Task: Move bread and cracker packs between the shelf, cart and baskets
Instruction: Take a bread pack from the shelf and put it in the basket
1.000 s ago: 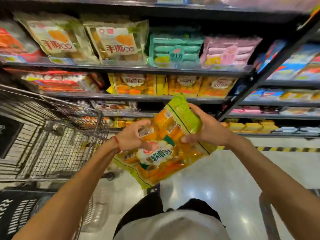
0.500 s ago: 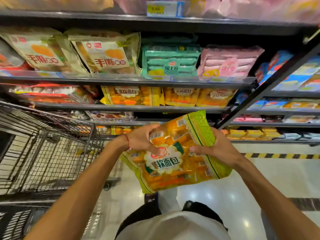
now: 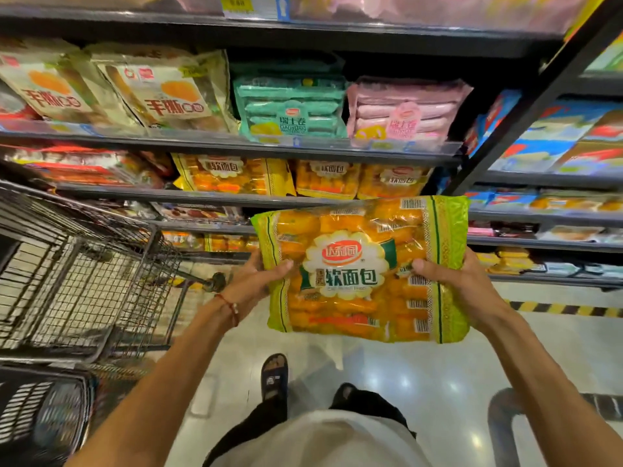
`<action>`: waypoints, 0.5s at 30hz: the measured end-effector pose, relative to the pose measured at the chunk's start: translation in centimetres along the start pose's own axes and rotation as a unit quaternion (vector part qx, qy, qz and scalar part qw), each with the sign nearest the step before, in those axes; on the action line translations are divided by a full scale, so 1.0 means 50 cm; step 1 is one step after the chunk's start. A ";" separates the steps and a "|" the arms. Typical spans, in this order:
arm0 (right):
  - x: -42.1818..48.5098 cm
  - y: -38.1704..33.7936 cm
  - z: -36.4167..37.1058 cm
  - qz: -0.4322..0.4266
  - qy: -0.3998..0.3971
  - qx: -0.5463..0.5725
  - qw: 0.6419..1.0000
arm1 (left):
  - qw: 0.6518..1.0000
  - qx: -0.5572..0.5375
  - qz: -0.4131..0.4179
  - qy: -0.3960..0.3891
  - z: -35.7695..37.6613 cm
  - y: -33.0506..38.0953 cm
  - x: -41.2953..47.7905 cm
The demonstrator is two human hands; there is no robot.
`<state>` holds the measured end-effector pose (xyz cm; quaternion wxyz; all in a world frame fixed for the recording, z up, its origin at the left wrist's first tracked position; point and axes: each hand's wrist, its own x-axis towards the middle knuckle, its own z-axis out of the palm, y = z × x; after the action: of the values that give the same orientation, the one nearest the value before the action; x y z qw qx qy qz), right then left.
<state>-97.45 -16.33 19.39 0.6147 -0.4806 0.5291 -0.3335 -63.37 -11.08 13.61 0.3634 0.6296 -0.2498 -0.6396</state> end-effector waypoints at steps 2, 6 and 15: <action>-0.005 0.009 -0.012 0.011 -0.002 0.012 1.000 | 1.000 0.010 0.025 0.009 0.039 -0.011 -0.001; 0.000 0.051 -0.037 0.043 0.022 0.008 0.999 | 0.995 0.004 0.055 0.081 0.076 -0.030 -0.003; 0.019 0.180 -0.052 0.086 0.052 0.010 0.995 | 0.988 0.042 0.077 0.124 0.104 -0.107 0.037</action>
<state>-100.64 -14.96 10.62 0.6177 -0.4091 0.5961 -0.3094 -69.19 -9.96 8.71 0.4128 0.6975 -0.2772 -0.5161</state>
